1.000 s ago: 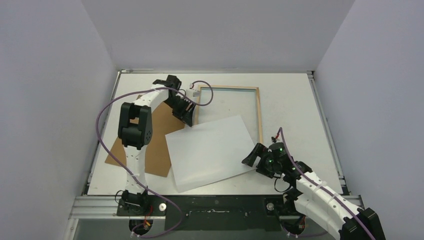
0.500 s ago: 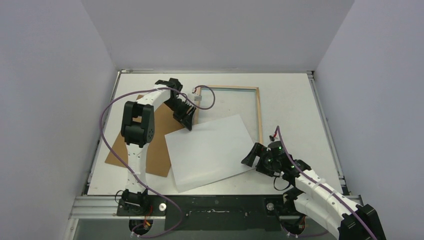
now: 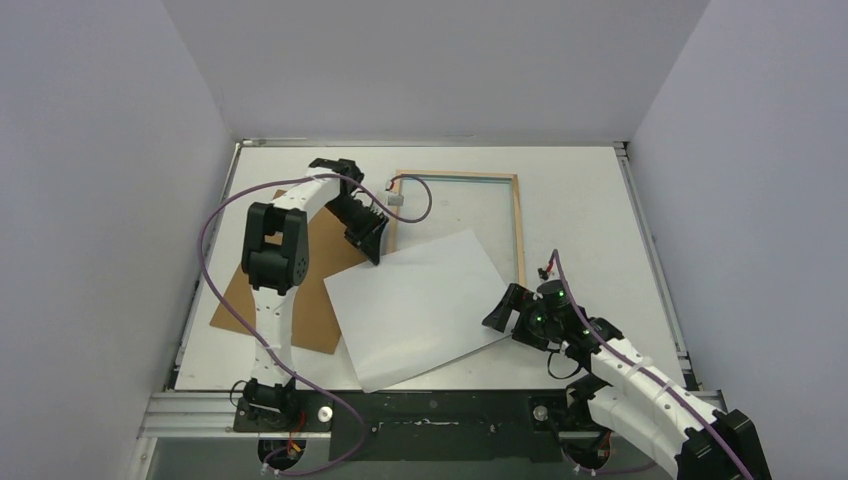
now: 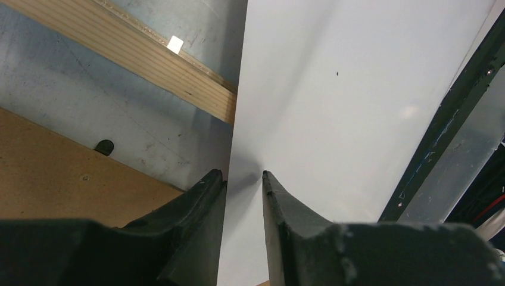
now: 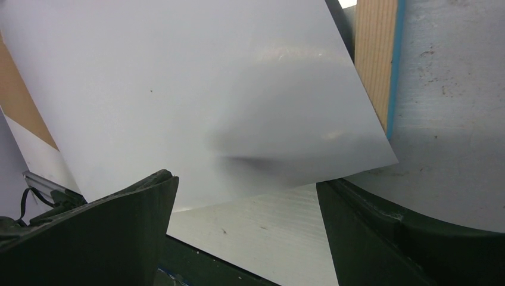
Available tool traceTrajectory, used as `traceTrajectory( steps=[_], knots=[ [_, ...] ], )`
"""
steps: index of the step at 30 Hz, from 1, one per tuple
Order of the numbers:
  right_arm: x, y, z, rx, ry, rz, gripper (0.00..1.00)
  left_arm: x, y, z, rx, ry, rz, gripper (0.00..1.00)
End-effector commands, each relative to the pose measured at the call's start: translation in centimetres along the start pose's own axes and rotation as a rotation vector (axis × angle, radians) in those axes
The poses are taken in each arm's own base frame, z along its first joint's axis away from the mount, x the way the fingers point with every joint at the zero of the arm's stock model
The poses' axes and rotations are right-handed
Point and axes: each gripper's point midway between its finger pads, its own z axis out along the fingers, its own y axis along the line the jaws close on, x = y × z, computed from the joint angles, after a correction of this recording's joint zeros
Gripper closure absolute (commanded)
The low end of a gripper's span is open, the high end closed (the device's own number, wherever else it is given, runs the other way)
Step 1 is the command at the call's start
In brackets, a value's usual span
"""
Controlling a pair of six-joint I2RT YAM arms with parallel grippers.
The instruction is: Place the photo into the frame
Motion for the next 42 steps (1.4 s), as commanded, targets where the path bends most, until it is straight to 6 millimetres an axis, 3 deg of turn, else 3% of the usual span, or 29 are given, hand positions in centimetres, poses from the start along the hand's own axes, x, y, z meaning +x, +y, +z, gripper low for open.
traceTrajectory(
  steps=[1,11,17,23,25,34,42],
  knots=[
    [-1.8,2.4,-0.7,-0.079,-0.047,-0.035,0.1,-1.5,-2.0,-2.7,-0.024,-0.074,0.034,0.76],
    [-2.2,3.4,-1.0,-0.124,-0.064,-0.052,0.1,-1.9,-4.1,-4.7,-0.053,-0.153,-0.035,0.99],
    [-3.3,4.7,-1.5,-0.151,-0.087,-0.078,0.1,-3.3,-5.1,-7.0,-0.051,-0.244,-0.107,1.0],
    [-4.6,6.1,-2.0,-0.184,-0.117,-0.076,0.1,-6.1,-2.4,-11.7,-0.134,-0.504,-0.298,1.0],
    [-4.9,6.5,-2.0,-0.193,-0.121,-0.071,0.1,-6.3,-1.4,-12.6,-0.135,-0.569,-0.392,1.0],
    [-5.9,8.2,-2.1,-0.247,-0.135,-0.057,0.1,-3.9,1.5,-11.8,-0.155,-0.704,-0.647,1.0],
    [-6.6,10.1,-1.6,-0.314,-0.131,-0.061,0.1,-1.4,4.6,-14.6,-0.185,-0.897,-0.849,1.0]
  ],
)
